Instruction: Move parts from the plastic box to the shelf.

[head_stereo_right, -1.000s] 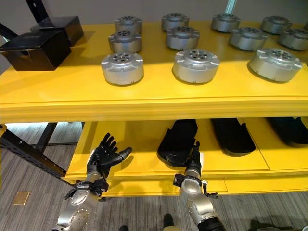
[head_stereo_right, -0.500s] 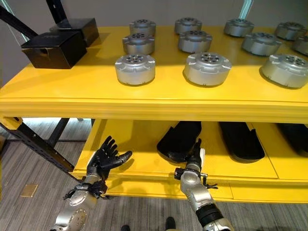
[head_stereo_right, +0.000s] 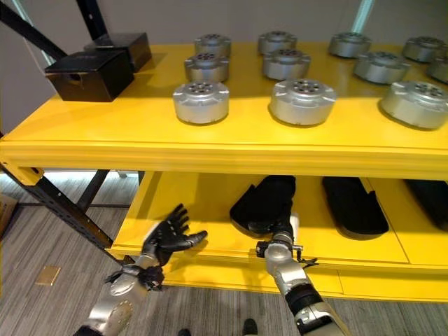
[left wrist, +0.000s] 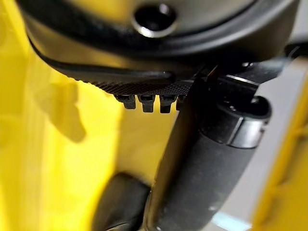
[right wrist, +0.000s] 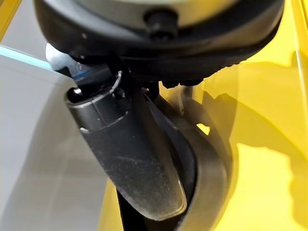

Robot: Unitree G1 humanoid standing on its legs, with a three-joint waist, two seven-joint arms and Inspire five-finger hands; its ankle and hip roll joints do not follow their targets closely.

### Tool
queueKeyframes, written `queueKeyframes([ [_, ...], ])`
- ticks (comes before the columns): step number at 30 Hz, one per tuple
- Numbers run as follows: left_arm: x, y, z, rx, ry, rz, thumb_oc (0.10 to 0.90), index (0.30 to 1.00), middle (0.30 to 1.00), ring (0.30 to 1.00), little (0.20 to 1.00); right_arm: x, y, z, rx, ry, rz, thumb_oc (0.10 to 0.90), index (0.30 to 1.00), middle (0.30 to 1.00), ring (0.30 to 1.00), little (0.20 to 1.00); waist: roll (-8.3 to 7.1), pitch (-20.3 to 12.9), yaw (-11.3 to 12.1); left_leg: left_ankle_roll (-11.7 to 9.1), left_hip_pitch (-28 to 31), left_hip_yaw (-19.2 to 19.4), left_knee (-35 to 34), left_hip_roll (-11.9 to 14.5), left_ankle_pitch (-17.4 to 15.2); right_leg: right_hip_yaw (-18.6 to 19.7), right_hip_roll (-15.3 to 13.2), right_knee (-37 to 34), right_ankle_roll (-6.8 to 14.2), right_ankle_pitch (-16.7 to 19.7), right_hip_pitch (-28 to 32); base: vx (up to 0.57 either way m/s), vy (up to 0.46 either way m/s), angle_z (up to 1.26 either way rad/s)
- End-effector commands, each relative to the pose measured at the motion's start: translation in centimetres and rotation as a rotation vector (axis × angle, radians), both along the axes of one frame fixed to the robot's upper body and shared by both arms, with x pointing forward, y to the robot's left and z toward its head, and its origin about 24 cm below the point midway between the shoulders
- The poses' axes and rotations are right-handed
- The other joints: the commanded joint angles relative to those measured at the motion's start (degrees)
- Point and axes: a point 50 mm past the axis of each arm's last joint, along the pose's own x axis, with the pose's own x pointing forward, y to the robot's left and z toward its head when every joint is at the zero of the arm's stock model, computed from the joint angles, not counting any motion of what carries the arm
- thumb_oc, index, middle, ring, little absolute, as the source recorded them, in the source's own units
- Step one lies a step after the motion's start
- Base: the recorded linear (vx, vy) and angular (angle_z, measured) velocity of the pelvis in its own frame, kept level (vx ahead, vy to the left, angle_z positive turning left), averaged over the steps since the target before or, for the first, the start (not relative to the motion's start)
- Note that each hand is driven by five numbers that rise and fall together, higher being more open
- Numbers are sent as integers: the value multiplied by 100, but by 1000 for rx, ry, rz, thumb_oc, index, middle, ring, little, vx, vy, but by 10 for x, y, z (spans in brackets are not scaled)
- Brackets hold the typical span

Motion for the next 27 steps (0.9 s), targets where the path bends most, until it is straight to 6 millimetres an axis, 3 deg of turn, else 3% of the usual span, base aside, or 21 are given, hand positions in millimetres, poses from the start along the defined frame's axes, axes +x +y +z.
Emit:
queueKeyframes([
  [1,42,-29,52,1,-289,-38,900,1000,1000,1000,1000,30,16,39,-27,-152,70,900,1000,1000,1000,1000,-200,-173,-211,-31,78,343,424,230,-667,67,-362,560,204,-749,127,38,22,-37],
  [8,75,-47,64,159,-287,67,900,1000,1000,1000,1000,30,53,42,-3,-181,190,900,1000,1000,1000,1000,-177,-120,-678,-51,137,728,459,273,-709,384,-283,613,222,-761,18,2,19,-28],
  [12,81,-47,66,188,-298,112,900,1000,1000,1000,1000,32,63,47,0,-189,238,900,1000,1000,1000,1000,-172,-77,-816,-66,140,850,472,274,-723,485,-251,640,216,-768,-33,9,11,-35],
  [13,89,-40,75,236,-332,216,900,1000,1000,1000,1000,30,70,46,4,-189,277,900,1000,1000,1000,1000,-175,-49,-959,-82,150,982,466,275,-731,573,-225,639,220,-766,-79,33,0,-26],
  [21,95,-31,81,216,-330,303,900,1000,1000,1000,1000,27,73,46,2,-195,300,900,1000,1000,1000,1000,-170,25,-1061,-102,78,1072,503,290,-740,641,-179,650,193,-781,-173,-4,-8,-12],
  [27,85,-35,70,139,-297,282,900,1000,1000,1000,1000,28,75,49,10,-214,339,900,1000,1000,1000,1000,-180,66,-1020,-105,35,1038,549,308,-753,636,-153,652,160,-798,-191,-2,-3,-1],
])
